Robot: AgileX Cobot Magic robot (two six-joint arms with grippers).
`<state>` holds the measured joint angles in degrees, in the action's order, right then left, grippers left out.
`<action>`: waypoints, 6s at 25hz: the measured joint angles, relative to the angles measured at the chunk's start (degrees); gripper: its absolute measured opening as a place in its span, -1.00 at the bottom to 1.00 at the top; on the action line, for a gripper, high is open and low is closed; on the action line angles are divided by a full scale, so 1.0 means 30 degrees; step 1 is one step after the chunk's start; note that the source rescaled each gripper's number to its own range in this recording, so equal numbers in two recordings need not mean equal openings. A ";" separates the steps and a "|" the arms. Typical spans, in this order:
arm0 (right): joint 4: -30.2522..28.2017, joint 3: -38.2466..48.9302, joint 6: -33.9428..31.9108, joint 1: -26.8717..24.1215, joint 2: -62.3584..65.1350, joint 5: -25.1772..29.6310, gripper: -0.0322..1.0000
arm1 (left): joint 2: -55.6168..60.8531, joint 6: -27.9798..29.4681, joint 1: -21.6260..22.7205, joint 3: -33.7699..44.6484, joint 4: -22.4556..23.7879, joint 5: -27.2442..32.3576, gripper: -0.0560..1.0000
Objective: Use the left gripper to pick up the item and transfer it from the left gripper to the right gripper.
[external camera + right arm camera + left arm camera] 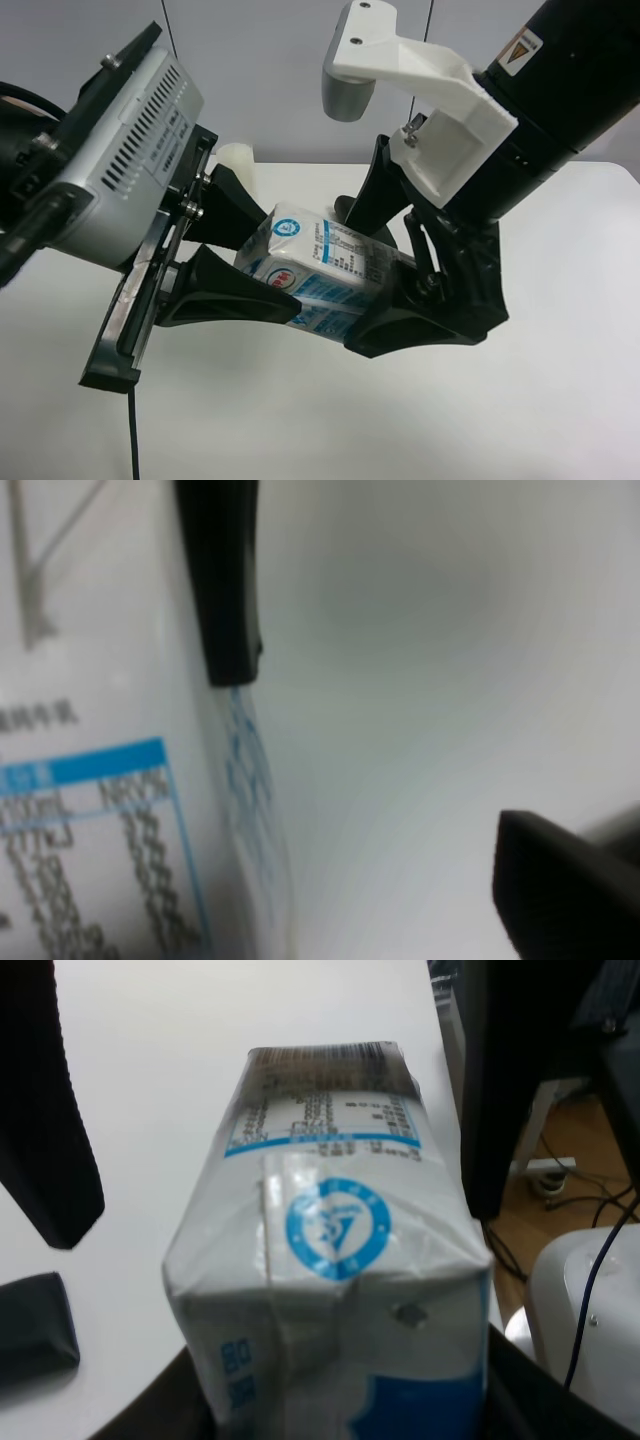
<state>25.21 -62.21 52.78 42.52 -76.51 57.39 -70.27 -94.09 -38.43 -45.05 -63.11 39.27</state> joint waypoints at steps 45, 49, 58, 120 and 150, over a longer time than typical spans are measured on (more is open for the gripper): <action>-0.0172 0.0000 0.0347 0.0015 -0.0163 0.0411 -0.94 | -0.0015 -0.0137 0.0000 0.0000 -0.0898 -0.2509 0.99; -0.0210 0.0000 0.0347 0.0015 -0.0163 0.0411 -0.94 | 0.0467 -0.0009 0.0000 0.0000 -0.0898 -0.2639 0.99; -0.0210 0.0000 0.0347 0.0015 -0.0163 0.0411 -0.94 | 0.2876 0.2457 0.0000 0.0000 0.0375 -0.3576 0.99; -0.0224 0.0000 0.0320 0.0015 -0.0163 0.0381 -0.94 | 2.2236 3.0761 -0.0039 0.5304 1.9683 0.7173 0.99; -0.0282 0.0000 0.0304 0.0015 -0.0163 -0.0164 -0.94 | 2.2504 3.0821 0.4304 0.5304 1.9683 0.7157 0.99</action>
<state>24.37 -62.21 53.69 42.57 -77.00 56.90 -2.76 -1.63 -25.52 -29.13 -4.06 60.74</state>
